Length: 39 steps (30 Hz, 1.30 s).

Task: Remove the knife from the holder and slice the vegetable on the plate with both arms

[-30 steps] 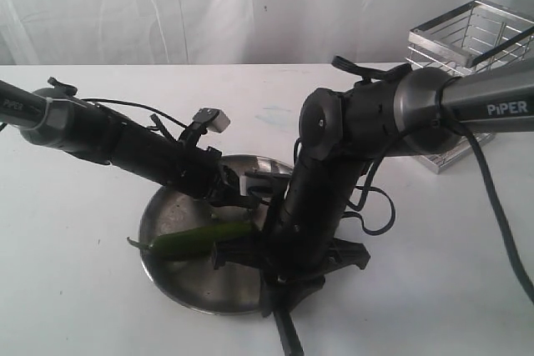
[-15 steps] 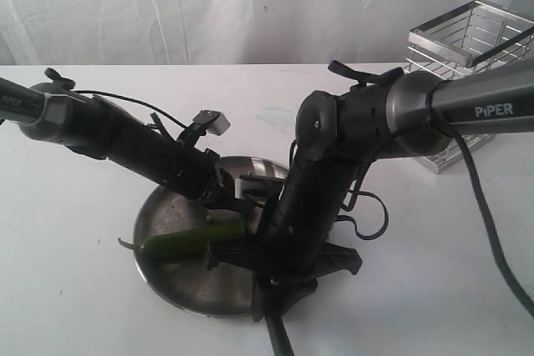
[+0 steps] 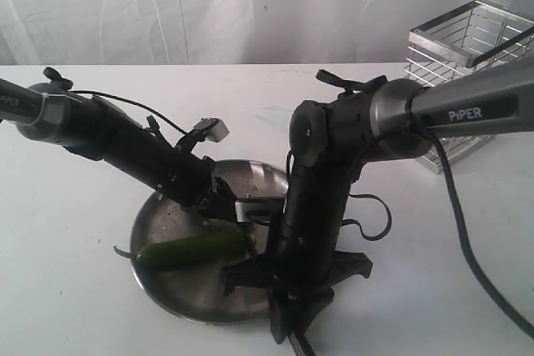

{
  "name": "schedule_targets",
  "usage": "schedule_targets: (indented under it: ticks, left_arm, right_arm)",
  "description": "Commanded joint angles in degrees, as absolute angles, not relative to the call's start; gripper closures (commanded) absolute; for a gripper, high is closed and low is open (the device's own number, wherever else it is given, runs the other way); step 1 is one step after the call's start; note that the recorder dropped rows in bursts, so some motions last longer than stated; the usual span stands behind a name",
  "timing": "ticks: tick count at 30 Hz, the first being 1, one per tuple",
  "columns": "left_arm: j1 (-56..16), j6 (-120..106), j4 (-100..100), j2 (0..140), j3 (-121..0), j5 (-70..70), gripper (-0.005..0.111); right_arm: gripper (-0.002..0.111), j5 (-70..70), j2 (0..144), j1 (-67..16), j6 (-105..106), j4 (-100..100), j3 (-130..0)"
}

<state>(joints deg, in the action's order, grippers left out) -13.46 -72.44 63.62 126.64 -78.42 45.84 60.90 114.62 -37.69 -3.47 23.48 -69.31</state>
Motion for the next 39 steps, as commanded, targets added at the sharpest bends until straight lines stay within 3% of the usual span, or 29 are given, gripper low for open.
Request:
schedule_targets:
  ticks: [1, 22, 29, 36, 38, 39]
  left_arm:
    - [-13.86, -71.89, 61.42, 127.69, -77.48, 45.39, 0.106]
    - [-0.09, -68.35, 79.26, 112.66, -81.33, 52.98, 0.107]
    - [-0.7, -75.71, 81.58, 105.62, -72.25, 41.12, 0.107]
    - [-0.79, -99.26, 68.52, 102.64, -68.01, 61.01, 0.107]
    - [-0.79, -99.16, 64.68, 102.64, -64.95, 60.37, 0.095]
    - [-1.46, -100.82, 64.03, 102.64, -62.11, 57.98, 0.082]
  right_arm:
    - [0.108, 60.49, 115.38, -36.52, -4.25, 19.75, -71.27]
    - [0.108, 61.55, 113.79, -34.02, -3.27, 10.81, -79.59]
    - [0.108, 64.59, 113.31, -32.03, 2.77, 10.56, -80.61]
    - [0.108, 62.48, 108.92, -31.6, 7.92, 10.43, -80.61]
    - [0.108, 61.73, 107.52, -29.47, 8.82, 10.29, -80.61]
    - [0.108, 61.65, 106.93, -27.82, 8.82, 10.41, -80.61]
